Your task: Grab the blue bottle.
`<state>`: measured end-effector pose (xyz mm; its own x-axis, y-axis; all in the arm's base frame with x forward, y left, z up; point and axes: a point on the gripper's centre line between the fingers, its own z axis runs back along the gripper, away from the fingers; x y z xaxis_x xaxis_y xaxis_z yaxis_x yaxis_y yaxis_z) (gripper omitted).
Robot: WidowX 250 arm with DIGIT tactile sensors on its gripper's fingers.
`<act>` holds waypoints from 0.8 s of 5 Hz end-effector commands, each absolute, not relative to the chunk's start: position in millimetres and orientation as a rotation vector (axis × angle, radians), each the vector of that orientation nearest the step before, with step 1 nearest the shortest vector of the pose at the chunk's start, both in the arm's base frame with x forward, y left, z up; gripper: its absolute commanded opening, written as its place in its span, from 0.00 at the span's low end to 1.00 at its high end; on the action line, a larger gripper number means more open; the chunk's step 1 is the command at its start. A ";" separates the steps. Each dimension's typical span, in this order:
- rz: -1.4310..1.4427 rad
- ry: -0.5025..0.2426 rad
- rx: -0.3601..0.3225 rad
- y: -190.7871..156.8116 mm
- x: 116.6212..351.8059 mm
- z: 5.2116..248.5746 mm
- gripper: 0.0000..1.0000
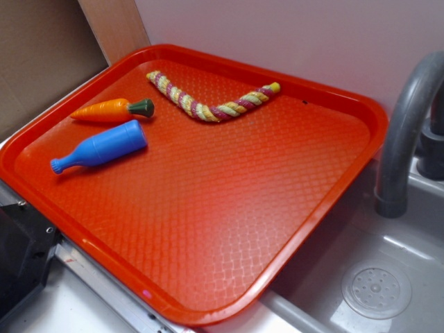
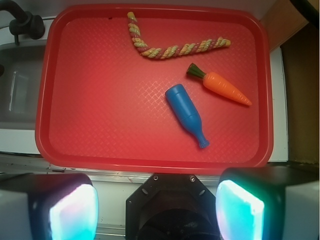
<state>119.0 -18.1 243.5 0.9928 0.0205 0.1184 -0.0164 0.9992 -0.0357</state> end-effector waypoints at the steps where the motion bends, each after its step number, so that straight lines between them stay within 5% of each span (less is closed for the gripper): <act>1: 0.019 -0.119 -0.035 -18.1 119.0 243.5 1.00; 3: -0.268 -0.294 0.005 -16.5 154.3 206.7 1.00; 4: -0.337 -0.271 -0.056 -12.0 167.0 178.3 1.00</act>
<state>163.7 -10.5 169.4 0.9162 -0.3214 0.2392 0.3335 0.9427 -0.0107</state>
